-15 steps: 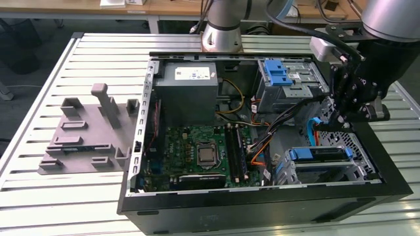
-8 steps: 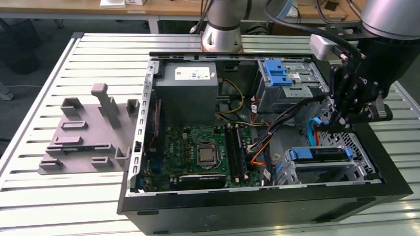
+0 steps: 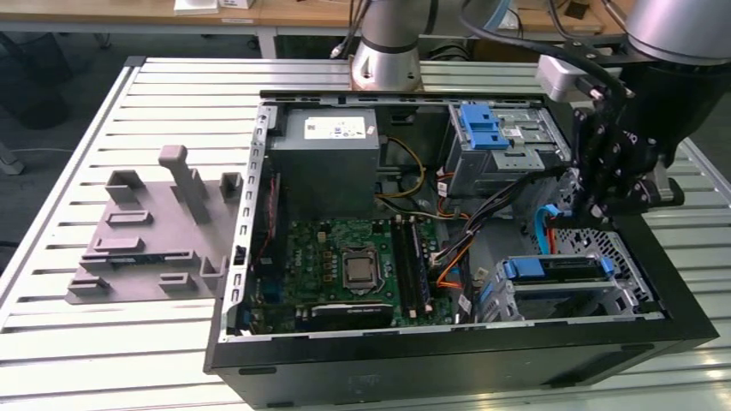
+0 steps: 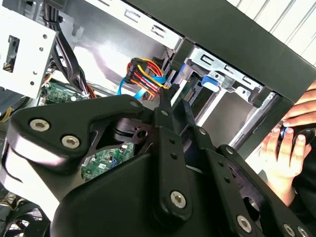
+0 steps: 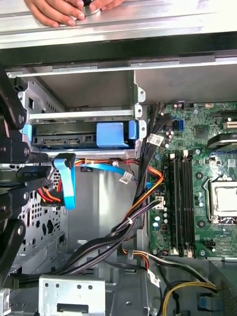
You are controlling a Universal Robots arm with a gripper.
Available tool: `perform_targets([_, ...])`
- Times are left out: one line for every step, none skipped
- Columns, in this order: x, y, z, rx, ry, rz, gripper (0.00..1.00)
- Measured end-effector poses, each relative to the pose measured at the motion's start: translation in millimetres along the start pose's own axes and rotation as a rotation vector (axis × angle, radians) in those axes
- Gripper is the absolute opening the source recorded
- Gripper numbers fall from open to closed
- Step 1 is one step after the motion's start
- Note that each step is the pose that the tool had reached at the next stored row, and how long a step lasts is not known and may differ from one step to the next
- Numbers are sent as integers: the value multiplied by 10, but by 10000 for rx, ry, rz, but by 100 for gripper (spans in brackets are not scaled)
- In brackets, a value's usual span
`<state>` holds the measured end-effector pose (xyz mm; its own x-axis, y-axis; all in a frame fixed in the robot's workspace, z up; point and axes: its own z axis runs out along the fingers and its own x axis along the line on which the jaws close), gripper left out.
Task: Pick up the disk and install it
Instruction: 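Insert the first disk wire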
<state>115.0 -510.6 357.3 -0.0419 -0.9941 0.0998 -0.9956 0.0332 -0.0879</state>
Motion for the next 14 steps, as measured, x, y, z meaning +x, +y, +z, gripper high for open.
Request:
perform_targets([-10, 1, -1, 0, 0, 0, 25])
perform_targets([-17, 1, -2, 0, 0, 0, 25])
perform_targets([-23, 2, -3, 0, 0, 0, 25])
perform_targets([-28, 2, -4, 0, 3, 0, 25])
perform_targets([-29, 2, -3, 1, 13, -1, 25])
perform_targets([-30, 2, -3, 4, 45, -3, 25])
perform_targets([-30, 2, -1, 11, 91, -7, 25])
perform_targets([-30, 3, 3, 21, 143, -10, 25])
perform_targets([-31, 3, 9, 32, 197, -14, 25])
perform_targets([-32, 4, 17, 42, 241, -17, 25])
perform_targets([-33, 4, 25, 50, 276, -19, 25])
perform_targets([-34, 5, 34, 57, 300, -21, 25])
perform_targets([-36, 6, 43, 61, 314, -22, 25])
perform_targets([-37, 7, 53, 64, 321, -22, 25])
